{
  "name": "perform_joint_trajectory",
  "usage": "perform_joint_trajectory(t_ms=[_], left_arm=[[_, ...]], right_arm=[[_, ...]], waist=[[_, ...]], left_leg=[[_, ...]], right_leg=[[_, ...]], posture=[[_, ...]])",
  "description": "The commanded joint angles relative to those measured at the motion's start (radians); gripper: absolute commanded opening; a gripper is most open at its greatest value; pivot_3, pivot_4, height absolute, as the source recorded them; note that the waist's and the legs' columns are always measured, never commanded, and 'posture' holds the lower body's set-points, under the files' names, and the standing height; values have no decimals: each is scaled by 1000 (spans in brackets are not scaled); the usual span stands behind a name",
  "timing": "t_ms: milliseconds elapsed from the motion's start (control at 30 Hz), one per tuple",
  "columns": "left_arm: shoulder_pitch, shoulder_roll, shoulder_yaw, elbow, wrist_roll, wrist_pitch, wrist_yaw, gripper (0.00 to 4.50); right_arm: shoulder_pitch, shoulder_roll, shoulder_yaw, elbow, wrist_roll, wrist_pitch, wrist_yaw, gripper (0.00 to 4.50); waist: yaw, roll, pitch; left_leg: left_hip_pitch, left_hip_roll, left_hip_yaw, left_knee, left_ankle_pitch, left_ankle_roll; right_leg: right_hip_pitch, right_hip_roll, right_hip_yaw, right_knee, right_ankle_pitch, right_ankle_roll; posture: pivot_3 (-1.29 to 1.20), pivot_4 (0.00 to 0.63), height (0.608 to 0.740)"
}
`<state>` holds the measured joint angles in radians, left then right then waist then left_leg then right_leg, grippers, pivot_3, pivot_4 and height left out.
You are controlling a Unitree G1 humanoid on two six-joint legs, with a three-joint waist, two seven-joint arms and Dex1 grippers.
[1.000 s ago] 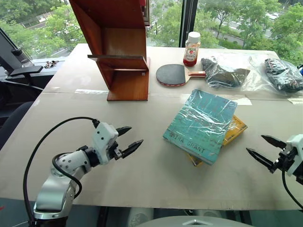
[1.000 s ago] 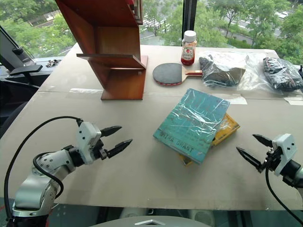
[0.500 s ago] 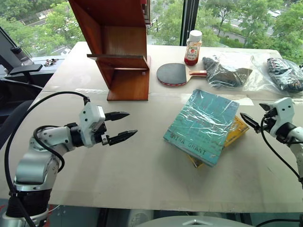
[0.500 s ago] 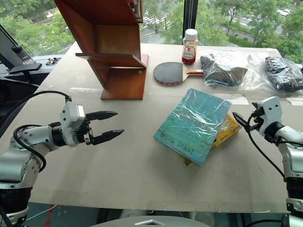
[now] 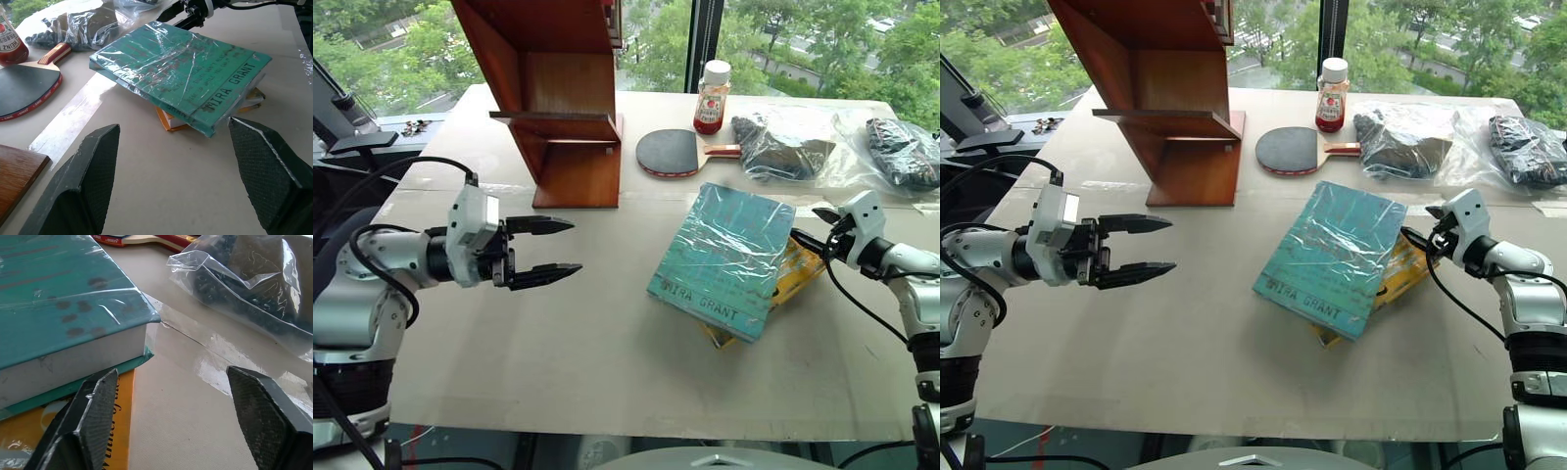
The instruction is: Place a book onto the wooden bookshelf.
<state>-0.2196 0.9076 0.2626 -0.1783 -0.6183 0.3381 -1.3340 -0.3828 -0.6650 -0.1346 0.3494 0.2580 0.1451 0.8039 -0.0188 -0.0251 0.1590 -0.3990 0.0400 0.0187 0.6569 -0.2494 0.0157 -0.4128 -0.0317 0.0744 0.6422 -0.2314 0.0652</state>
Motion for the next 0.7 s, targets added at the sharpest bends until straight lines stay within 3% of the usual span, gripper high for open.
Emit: perform_joint_trajectory(t_ms=[33, 133, 700], left_arm=[[-10, -1, 11, -19, -13, -16, 1, 3660], [-7, 0, 14, -21, -18, -13, -2, 3660], [-23, 1, 5, -9, -16, -5, -7, 3660]], right_arm=[[-22, -8, -13, -2, 0, -34, 18, 1637], [-35, -5, -11, 12, -6, -42, 24, 53], [-277, 49, 33, 344, -110, -246, 9, 53]], waist=[[0, 0, 0], [-1, 0, 0], [-25, 0, 0]], left_leg=[[0, 0, 0, 0, 0, 0], [0, 0, 0, 0, 0, 0], [1, 0, 0, 0, 0, 0]], right_leg=[[0, 0, 0, 0, 0, 0], [0, 0, 0, 0, 0, 0], [0, 0, 0, 0, 2, 3]], posture=[[0, 150, 740], [0, 150, 740], [0, 150, 740]])
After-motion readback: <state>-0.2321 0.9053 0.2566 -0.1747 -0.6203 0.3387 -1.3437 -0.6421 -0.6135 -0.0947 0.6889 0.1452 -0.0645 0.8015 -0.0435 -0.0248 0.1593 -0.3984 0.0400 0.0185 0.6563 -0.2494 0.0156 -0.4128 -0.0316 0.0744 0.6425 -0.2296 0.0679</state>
